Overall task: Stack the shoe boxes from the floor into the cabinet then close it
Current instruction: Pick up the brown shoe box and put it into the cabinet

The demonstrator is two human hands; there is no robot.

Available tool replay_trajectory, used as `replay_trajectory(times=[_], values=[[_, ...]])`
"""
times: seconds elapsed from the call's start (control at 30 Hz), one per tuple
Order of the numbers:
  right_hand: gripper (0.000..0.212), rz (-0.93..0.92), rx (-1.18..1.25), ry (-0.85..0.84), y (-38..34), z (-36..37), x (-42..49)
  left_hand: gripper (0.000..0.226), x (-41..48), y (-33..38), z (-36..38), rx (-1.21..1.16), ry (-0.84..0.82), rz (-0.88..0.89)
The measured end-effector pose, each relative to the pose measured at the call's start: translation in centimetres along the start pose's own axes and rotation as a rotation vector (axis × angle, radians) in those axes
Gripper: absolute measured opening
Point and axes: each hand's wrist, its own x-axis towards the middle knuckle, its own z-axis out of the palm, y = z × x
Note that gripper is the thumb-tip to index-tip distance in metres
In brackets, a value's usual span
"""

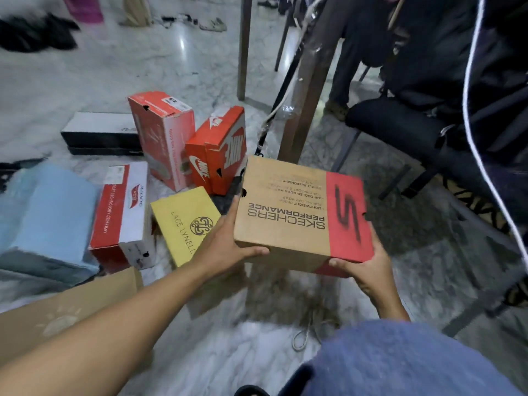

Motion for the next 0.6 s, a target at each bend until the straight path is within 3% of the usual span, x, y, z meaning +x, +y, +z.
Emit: replay_trajectory(times=[0.2, 0.37, 0.6], values=[[0.097, -0.149, 0.021, -0.132, -10.7, 5.8, 2.2, 0.133, -3.9, 1.5, -11.7, 0.035, 0.204, 0.016], [0.116, -0.295, -0.075, -0.261, -20.5, 10.5, 3.4, 0.127, -8.9, 4.1, -20.8, 0.047, 0.412, -0.008], [0.111, -0.545, -0.075, -0.422, -33.7, 19.2, 0.3, 0.137, -19.2, 5.0, -32.5, 0.03, 0.682, -0.022]])
